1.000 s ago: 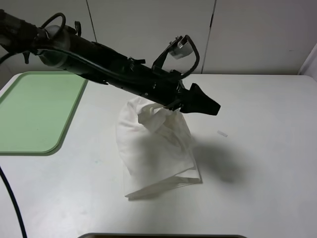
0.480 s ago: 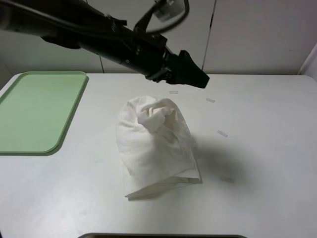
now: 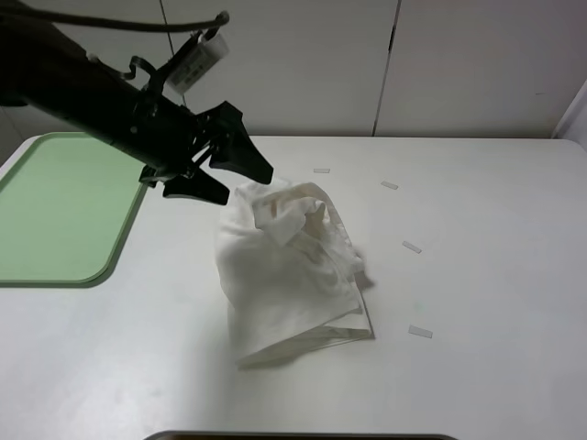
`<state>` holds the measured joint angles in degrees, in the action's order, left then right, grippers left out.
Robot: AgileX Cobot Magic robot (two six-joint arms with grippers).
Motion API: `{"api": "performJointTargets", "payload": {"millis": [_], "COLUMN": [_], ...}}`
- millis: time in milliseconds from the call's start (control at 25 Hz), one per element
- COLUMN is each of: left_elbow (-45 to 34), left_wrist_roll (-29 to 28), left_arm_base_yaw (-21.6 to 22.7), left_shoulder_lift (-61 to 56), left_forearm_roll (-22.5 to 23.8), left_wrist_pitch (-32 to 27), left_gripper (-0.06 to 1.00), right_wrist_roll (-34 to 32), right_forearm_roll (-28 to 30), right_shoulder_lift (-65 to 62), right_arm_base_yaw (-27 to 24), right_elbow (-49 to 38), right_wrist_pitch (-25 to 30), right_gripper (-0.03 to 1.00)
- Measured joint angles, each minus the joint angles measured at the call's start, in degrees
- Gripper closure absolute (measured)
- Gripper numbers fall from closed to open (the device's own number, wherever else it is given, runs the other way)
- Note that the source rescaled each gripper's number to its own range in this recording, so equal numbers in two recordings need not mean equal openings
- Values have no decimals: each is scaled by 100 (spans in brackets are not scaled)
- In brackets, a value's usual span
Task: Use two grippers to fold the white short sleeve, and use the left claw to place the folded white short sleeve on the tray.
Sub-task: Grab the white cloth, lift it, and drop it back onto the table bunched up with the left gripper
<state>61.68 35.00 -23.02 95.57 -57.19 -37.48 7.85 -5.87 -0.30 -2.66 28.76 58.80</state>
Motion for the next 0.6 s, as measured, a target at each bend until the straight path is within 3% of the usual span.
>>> {"api": "performJointTargets", "payload": {"millis": [160,360,400,520,600], "left_elbow": [-752,-1088,-1103,-1013,-786], "left_wrist_roll": [-326,362,1450,2742,3281], "left_arm_base_yaw": [207,207,36,-264,-454], "left_shoulder_lift": [-19,118,555,994,1305], "left_forearm_roll": [-294,-1304,-2557,-3712,-4001], "left_wrist_pitch": [367,964,1126,1236,1274], "left_gripper": [22,22,22,22,22], "right_wrist_roll": [0,0,0,0,0], "right_forearm_roll": [0,0,0,0,0], "right_shoulder_lift": [0,0,0,0,0], "right_arm_base_yaw": [0,0,0,0,0], "right_elbow": [0,0,0,0,0], "right_wrist_pitch": [0,0,0,0,0], "right_gripper": [-3,-3,-3,-3,-3]}}
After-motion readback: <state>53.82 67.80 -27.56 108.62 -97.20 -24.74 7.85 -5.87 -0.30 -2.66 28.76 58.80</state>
